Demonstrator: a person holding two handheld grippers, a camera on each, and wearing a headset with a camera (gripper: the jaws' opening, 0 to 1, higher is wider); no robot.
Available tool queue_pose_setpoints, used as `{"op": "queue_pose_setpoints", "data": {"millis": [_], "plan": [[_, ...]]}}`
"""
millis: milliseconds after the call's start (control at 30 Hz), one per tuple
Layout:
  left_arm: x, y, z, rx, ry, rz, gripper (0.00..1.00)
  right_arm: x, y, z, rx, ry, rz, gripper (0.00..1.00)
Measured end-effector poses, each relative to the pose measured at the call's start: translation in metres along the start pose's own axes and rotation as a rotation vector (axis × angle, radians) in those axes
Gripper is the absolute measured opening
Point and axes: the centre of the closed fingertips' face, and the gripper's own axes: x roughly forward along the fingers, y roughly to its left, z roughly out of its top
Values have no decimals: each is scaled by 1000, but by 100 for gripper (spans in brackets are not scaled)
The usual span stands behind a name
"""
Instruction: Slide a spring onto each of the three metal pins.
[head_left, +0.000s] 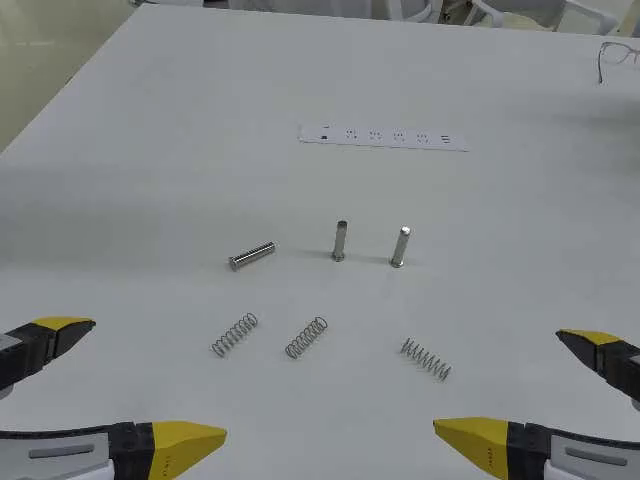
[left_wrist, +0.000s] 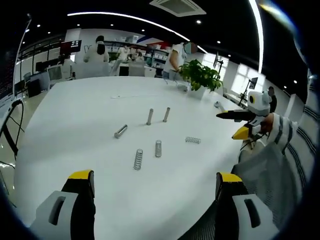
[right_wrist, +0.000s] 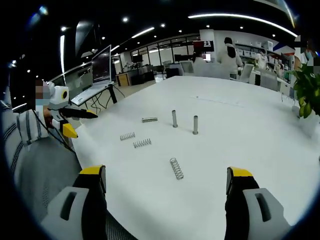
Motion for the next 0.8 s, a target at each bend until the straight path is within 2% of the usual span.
{"op": "queue_pose_setpoints", "data": {"millis": [600,800], "plan": [[-1,-3,0,4,5,-10,98,-3,-5,-2,13,13,-5,99],[-2,-2,-4,-2,5,-6,98,-3,-5,-6,18,30,-5,99]]}}
